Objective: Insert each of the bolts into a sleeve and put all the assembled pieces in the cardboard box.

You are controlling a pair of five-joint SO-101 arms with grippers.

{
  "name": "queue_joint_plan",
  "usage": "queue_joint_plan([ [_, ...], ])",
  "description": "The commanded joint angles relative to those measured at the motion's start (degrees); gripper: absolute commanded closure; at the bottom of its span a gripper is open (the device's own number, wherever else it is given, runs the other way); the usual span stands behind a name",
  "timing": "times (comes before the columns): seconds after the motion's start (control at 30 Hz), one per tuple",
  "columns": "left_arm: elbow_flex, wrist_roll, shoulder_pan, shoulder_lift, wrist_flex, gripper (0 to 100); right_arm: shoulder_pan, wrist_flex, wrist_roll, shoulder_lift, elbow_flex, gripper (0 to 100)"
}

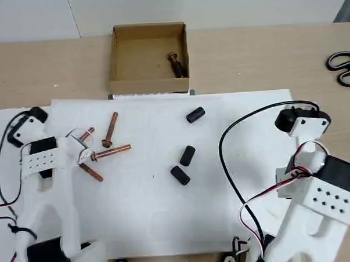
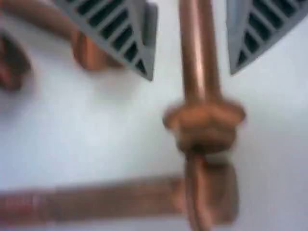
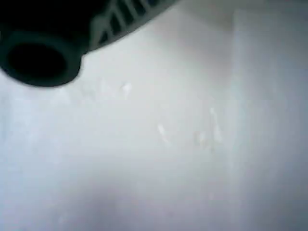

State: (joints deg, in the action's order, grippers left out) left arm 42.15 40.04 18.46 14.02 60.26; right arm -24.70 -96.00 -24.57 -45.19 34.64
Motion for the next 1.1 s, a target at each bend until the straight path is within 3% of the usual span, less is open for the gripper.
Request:
queue_joint_plan([
  [0.0, -2.15, 0.0, 1.14, -1.05, -2.55, 90, -0.48, 0.48, 0.35, -1.27, -0.18, 99.5],
  [0.33, -2.42, 0.09, 1.23, -8.62, -2.55, 90, -0.48, 0.48, 0.35, -1.27, -0.18, 99.5],
  [0.47, -2.24, 0.0, 1.32, -9.32, -5.19, 100, -0.48, 0.48, 0.35, -1.27, -0.18, 99.5],
  [0.63, -3.47, 0.0, 1.05, -8.88, -5.71, 99, -0.48, 0.48, 0.62, -1.27, -0.18, 99.5],
  [1.07, -30.55, -2.37, 0.88, -8.79, 17.93, 99, -0.13, -1.01, 1.93, -4.0, -5.01, 99.5],
])
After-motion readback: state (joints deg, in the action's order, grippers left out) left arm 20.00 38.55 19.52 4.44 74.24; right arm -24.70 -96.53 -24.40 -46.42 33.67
